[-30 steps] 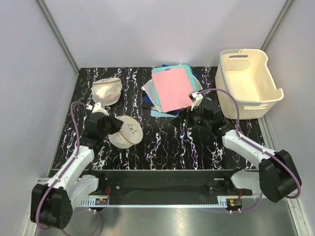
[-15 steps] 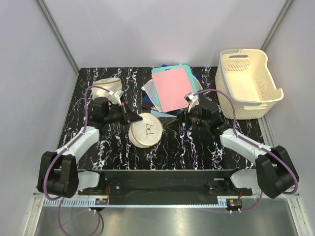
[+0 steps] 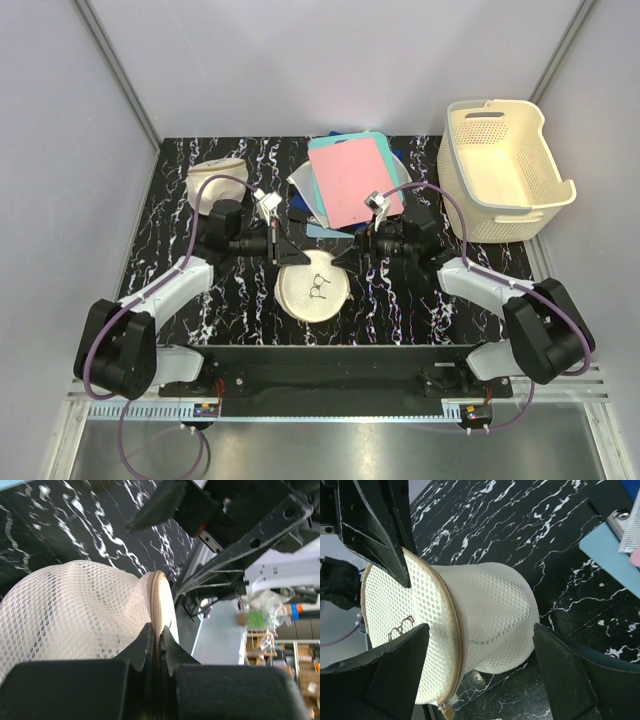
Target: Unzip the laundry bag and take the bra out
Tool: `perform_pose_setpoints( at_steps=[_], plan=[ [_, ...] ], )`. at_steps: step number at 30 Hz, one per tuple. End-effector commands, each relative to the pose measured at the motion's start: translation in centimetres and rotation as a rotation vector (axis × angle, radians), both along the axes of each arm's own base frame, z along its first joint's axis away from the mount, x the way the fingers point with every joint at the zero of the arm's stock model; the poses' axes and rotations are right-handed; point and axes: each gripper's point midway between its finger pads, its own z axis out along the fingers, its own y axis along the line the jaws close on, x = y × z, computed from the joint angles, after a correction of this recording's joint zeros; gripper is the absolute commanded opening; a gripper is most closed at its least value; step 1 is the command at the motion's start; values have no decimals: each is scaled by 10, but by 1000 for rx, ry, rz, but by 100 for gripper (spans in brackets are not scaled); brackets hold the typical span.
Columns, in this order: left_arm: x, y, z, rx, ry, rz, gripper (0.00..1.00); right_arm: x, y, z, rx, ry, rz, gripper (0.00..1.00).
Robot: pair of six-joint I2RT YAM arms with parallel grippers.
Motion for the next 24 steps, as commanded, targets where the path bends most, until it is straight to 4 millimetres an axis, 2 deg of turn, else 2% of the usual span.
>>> perform_pose_setpoints(
  at_steps=[1, 7, 9, 10, 11, 12, 13, 15, 16, 19, 20, 21, 23, 24],
  plan=[
    [-3, -10, 23, -48, -93, -82, 0, -9, 19, 27, 88, -57, 125, 90],
    [-8, -16, 19, -46, -84, -114, 0, -24, 34, 25, 101, -23, 217, 78],
    [-7, -17, 19, -45, -81, -115, 0, -27, 36, 24, 105, -16, 232, 65],
    [-7, -17, 18, -43, -77, -114, 4, -28, 36, 25, 109, -12, 236, 59],
    [-7, -17, 18, -40, -80, -111, 12, -29, 37, 24, 109, -9, 240, 51],
    [-4, -17, 17, -32, -79, -101, 22, -30, 37, 25, 110, -5, 239, 30],
    [-4, -16, 15, -26, -73, -96, 45, -29, 37, 24, 108, 0, 231, 18],
    [0, -16, 15, -17, -76, -78, 63, -26, 35, 22, 104, 7, 202, 0],
    [2, -16, 15, -12, -77, -71, 73, -23, 35, 20, 99, 15, 177, 0],
    [11, -13, 11, 42, -87, -22, 81, -4, 29, 16, 80, 38, 33, 0],
    [22, -9, 12, 77, -126, 24, 82, 1, 27, 17, 80, 42, -9, 0],
    [22, -5, 6, 118, -99, 48, 82, 14, 22, 16, 79, 61, -104, 0],
    [36, 6, 0, 202, -127, 136, 83, 25, 15, 16, 84, 80, -204, 0],
    [36, 11, -7, 240, -104, 161, 83, 35, 11, 16, 95, 100, -278, 0]
  ],
)
